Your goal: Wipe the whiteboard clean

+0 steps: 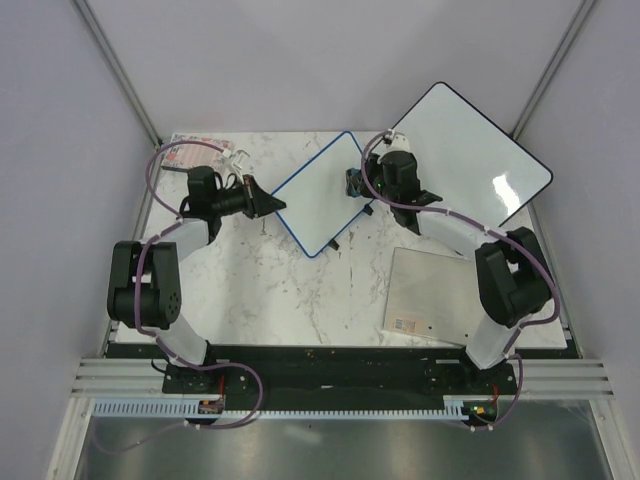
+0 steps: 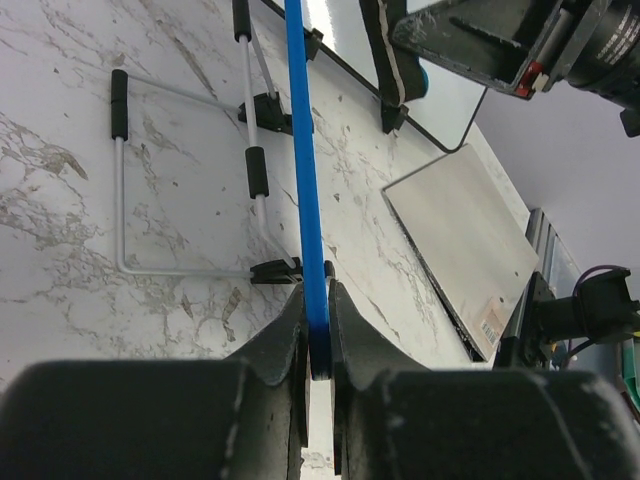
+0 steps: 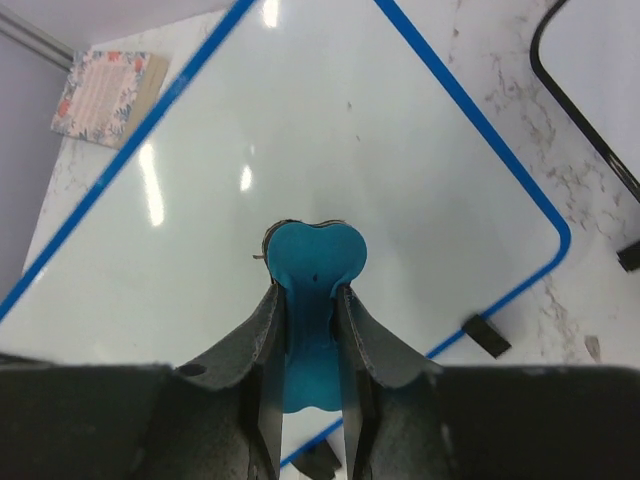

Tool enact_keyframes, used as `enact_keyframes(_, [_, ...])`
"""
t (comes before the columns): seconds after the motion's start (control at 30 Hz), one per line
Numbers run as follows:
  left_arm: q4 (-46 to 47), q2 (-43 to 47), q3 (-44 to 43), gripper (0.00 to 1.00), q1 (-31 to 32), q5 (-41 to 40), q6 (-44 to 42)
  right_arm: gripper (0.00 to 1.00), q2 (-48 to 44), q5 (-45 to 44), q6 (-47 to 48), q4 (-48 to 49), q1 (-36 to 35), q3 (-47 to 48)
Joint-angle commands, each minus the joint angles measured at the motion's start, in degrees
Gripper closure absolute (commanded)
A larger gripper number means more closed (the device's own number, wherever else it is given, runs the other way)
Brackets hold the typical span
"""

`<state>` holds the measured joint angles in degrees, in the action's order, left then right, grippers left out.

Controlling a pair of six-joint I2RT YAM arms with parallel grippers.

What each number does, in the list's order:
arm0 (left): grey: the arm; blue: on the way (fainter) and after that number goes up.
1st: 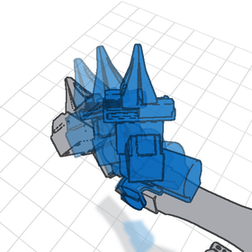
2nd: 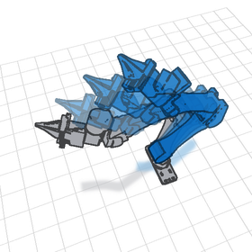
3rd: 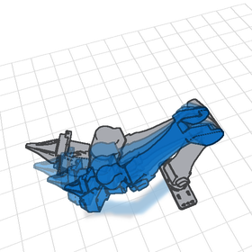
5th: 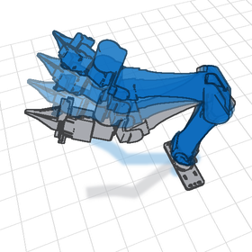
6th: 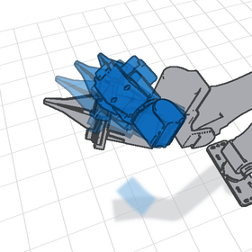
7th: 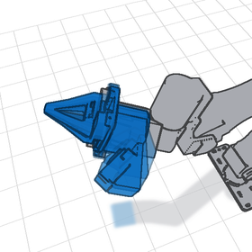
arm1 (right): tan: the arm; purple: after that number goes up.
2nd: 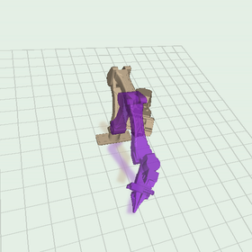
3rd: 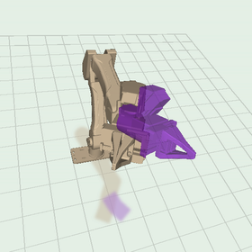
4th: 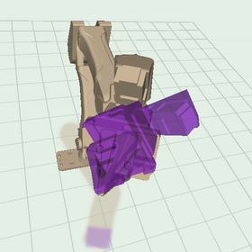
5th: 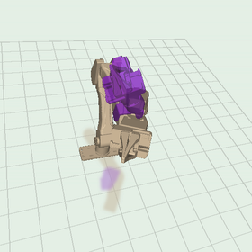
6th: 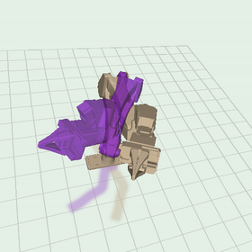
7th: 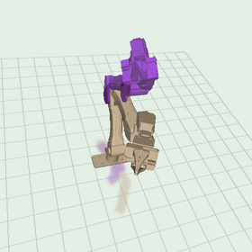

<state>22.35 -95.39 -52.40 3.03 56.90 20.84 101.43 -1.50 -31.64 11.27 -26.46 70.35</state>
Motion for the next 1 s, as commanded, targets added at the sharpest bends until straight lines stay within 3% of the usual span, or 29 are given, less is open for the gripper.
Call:
enact_keyframes(0.0, [2.52, 2.93, 0.11, 0.98, 0.22, 2.43, 0.60, 1.00, -5.96, -0.88, 1.66, -0.98, 0.44, -7.57])
enact_keyframes(0.23, [2.44, 2.67, 0.46, 0.98, 0.49, 0.31, 2.10, 1.00, -14.14, 0.17, 3.34, -13.44, 0.44, -14.61])
enact_keyframes(0.47, [2.00, 3.02, 0.46, 0.98, 0.93, -0.74, 1.75, 0.97, -17.41, 1.41, 1.85, -15.40, 0.09, -21.21])
enact_keyframes(0.63, [-1.42, 3.72, -0.33, 0.95, 0.93, -1.97, -0.53, 0.70, -14.51, 4.39, 1.76, -15.66, -1.75, -21.22])
enact_keyframes(0.77, [-3.45, 4.60, -0.68, 0.88, 0.93, -3.38, -1.77, 0.52, -12.57, 4.49, 1.58, -15.49, -2.98, -20.95])
enact_keyframes(0.8, [-3.54, 4.60, -0.68, 0.83, 0.93, -3.64, -1.77, 0.44, -12.48, 4.14, 1.41, -15.40, -3.16, -20.87])
enact_keyframes(0.97, [-3.98, 4.96, -0.86, 0.72, 0.93, -3.82, -2.03, 0.40, -12.04, 3.26, 1.32, -15.31, -3.51, -20.25])
